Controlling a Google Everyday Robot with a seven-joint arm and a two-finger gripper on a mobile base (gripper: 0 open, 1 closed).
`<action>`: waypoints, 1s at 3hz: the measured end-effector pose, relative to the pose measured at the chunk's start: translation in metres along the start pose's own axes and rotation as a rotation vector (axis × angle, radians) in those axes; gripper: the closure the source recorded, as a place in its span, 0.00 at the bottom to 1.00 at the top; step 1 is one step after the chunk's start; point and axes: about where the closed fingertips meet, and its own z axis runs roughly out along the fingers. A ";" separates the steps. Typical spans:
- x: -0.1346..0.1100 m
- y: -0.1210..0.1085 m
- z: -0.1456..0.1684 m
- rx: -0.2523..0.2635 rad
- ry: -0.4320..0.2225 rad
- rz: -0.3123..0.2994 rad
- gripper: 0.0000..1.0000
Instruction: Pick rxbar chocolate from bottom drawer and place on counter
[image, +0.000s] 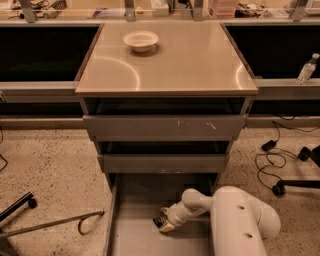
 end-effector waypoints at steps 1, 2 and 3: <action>-0.002 0.000 -0.003 0.000 0.000 0.000 1.00; -0.005 0.005 -0.010 -0.006 -0.011 0.008 1.00; -0.018 0.016 -0.040 0.004 -0.044 -0.004 1.00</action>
Offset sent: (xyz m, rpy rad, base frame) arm 0.0001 0.0000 0.0032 0.0000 -0.0001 0.0000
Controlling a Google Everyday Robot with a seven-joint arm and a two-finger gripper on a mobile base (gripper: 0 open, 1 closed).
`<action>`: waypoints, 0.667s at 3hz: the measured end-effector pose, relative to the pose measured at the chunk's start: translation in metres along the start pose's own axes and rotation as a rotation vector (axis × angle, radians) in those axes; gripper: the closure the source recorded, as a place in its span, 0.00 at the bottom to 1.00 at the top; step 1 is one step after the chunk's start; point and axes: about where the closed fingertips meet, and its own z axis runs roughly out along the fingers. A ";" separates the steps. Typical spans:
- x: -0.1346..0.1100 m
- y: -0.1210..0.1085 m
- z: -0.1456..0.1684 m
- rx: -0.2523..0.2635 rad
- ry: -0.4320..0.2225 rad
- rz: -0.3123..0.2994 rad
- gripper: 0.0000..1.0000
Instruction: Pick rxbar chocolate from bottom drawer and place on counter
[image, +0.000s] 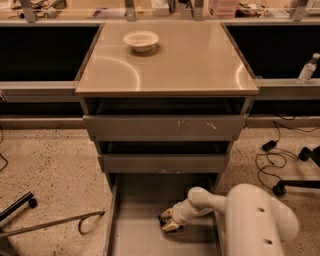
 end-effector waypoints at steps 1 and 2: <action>-0.042 0.015 -0.077 0.052 -0.090 -0.092 1.00; -0.087 0.019 -0.146 0.122 -0.151 -0.212 1.00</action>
Offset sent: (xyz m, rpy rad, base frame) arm 0.0030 -0.0357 0.2708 0.2415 -0.3769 0.1259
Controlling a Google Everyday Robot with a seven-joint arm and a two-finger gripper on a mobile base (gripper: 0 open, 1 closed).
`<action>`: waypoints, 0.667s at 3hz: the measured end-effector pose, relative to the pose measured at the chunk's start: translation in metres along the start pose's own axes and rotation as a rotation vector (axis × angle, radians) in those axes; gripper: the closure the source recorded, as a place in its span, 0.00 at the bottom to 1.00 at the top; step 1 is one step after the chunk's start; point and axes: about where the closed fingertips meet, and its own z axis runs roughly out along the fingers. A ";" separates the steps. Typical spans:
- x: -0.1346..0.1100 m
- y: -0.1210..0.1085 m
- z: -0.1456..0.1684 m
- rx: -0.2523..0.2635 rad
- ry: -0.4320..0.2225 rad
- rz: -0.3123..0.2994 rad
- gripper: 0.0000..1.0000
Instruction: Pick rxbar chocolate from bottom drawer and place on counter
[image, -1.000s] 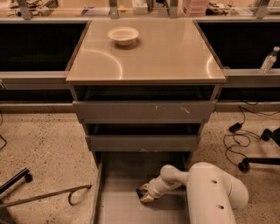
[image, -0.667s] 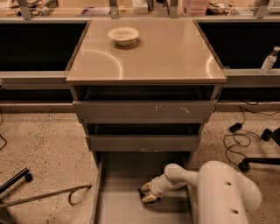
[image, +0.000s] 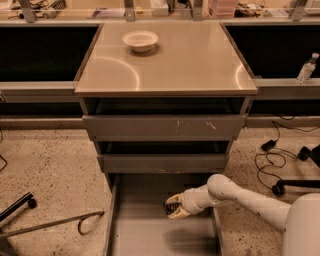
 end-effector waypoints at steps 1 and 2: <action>-0.003 0.000 -0.001 0.000 -0.001 -0.006 1.00; -0.043 -0.009 -0.042 0.020 -0.056 -0.070 1.00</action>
Offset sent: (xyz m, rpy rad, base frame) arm 0.0057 -0.0118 0.1552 0.1404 -0.1568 0.0901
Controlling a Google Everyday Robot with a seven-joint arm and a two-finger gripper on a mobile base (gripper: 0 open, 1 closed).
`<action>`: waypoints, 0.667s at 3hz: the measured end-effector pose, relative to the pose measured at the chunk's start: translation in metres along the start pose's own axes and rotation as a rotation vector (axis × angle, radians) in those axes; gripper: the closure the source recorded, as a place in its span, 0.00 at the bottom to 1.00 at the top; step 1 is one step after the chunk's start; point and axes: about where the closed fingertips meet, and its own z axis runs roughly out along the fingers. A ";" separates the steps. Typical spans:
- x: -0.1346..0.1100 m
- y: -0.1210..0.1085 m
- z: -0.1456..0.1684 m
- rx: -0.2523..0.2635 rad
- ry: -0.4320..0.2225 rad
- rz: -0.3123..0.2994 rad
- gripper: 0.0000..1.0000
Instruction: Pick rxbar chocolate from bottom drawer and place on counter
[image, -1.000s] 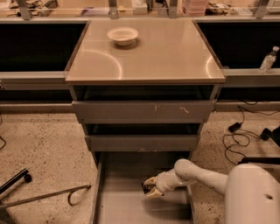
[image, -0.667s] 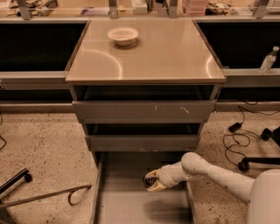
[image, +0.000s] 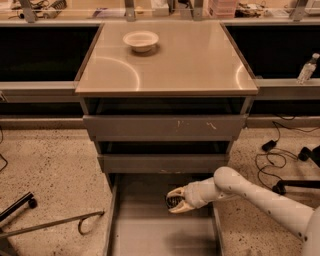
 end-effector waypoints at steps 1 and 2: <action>-0.070 -0.032 -0.066 0.034 -0.115 -0.123 1.00; -0.142 -0.048 -0.119 -0.003 -0.222 -0.246 1.00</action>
Offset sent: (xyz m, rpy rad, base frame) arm -0.0103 -0.0034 0.3041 0.3218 -0.2009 0.4080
